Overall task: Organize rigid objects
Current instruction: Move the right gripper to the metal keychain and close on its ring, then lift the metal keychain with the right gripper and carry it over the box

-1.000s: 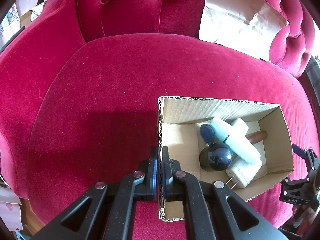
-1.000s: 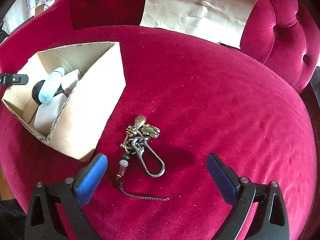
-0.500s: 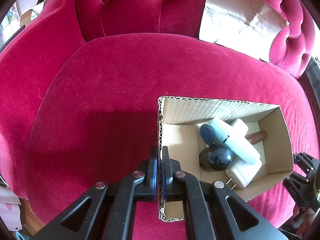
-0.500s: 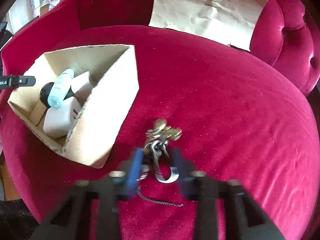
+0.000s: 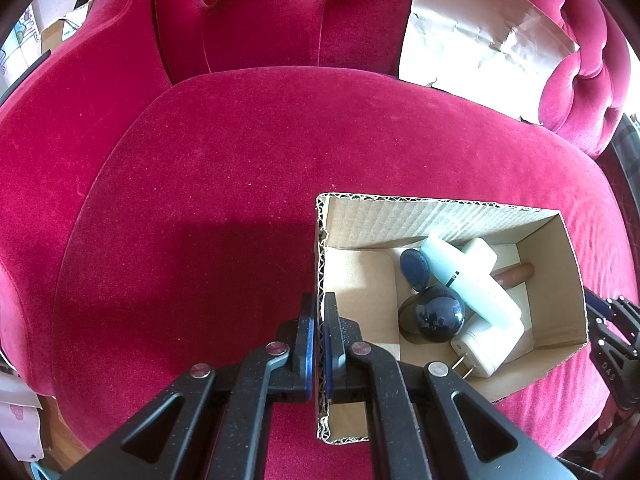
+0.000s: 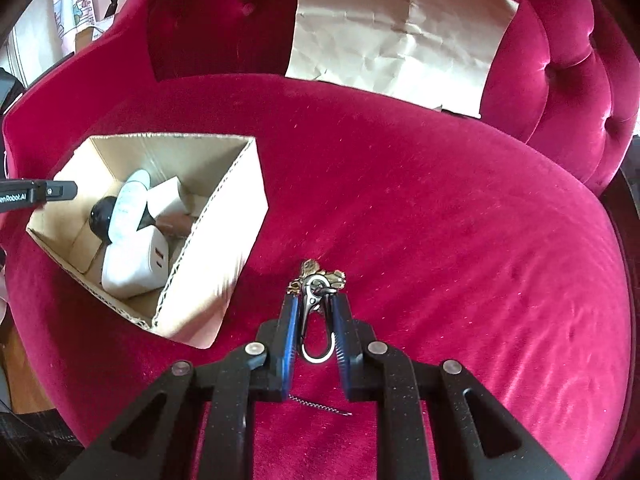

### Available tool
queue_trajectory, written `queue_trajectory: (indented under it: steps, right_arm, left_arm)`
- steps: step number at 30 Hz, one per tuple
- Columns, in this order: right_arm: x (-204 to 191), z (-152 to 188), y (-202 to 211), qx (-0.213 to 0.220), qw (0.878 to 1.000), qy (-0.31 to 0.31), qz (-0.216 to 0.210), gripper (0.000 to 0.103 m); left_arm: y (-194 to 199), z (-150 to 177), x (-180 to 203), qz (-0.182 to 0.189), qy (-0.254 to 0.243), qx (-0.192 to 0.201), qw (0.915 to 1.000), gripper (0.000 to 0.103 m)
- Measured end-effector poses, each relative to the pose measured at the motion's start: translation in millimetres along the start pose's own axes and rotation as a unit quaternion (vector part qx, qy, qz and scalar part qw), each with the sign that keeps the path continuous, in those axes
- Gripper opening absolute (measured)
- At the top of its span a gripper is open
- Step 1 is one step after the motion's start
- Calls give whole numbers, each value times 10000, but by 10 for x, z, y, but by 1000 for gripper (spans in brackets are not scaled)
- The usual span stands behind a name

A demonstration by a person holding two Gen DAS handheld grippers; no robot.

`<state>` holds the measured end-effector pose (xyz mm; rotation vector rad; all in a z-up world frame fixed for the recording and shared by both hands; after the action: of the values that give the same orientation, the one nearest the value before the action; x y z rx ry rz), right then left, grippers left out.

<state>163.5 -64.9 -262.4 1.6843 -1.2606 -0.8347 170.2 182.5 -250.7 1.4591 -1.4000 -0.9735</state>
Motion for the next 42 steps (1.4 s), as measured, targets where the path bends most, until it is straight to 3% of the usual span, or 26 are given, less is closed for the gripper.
queue_trajectory:
  steps: [4, 5, 6, 15, 42]
  right_arm:
    - [-5, 21, 98, 89, 10000, -23, 19, 16]
    - [11, 18, 122, 132, 9999, -34, 22, 3]
    - [32, 12, 142, 152, 9999, -55, 44, 3]
    - [93, 41, 153, 251, 9995, -17, 197, 2]
    - [162, -200, 821, 1066, 9931, -247, 415, 2]
  left_arm:
    - [0, -1, -2, -8, -1, -1, 10000, 3]
    - [0, -2, -2, -9, 0, -1, 10000, 3]
    - [0, -2, 1, -8, -2, -1, 10000, 3]
    - [4, -5, 4, -21, -3, 9, 10000, 3]
    - [5, -3, 10, -5, 18, 11, 10000, 3]
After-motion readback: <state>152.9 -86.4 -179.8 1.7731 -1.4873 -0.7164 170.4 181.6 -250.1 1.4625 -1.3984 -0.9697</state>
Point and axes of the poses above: each gripper's, at about its wrist camera, not at the fingertips, and y roughly against the way its jaws point, x to its right, z to its underside, the point moved 2 cm from there along -y, roughly the way its jaws point, and after that the axes turned 7 degrees about -x, right-handed, at the moved point
